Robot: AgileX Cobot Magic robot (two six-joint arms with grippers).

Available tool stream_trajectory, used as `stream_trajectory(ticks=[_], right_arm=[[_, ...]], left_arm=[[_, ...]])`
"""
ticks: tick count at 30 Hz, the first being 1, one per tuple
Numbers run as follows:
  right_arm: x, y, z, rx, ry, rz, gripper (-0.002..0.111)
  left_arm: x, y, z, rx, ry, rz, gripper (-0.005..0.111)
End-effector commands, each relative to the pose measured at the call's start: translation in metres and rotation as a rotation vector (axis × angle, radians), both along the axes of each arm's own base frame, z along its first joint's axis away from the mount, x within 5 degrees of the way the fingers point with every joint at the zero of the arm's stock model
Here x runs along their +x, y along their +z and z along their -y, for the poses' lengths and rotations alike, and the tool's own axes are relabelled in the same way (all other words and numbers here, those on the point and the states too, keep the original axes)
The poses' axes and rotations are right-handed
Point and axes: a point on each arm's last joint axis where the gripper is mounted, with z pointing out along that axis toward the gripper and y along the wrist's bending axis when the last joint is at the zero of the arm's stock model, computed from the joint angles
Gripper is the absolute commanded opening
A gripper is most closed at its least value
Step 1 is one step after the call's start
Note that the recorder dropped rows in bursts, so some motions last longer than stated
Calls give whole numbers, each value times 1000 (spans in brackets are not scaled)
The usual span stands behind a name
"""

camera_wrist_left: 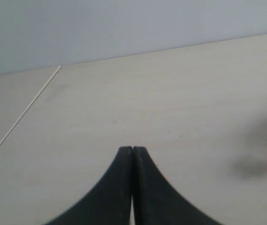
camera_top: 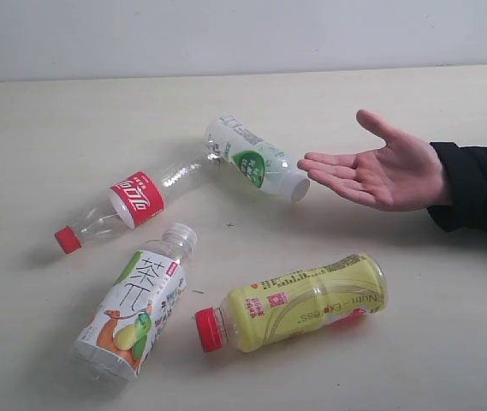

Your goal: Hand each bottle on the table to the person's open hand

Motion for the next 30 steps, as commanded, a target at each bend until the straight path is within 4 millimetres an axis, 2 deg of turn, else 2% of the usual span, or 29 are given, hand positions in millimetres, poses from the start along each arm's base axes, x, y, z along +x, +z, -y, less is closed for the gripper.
stream_trajectory(ticks=[1, 12, 20, 23, 27, 30], right_arm=[[0, 2, 0, 4, 1, 9, 0], [0, 2, 0, 2, 0, 9, 0], [0, 2, 0, 2, 0, 8, 0], [0, 2, 0, 2, 0, 8, 0], [0, 2, 0, 2, 0, 8, 0], [0, 2, 0, 2, 0, 8, 0]], left_arm=[[0, 0, 0, 26, -1, 5, 0], [1, 3, -2, 102, -4, 27, 0], [4, 15, 4, 34, -51, 176, 0], [4, 22, 7, -59, -68, 262, 0], [4, 27, 8, -318, -56, 336, 0], [4, 28, 8, -346, -57, 350, 0]])
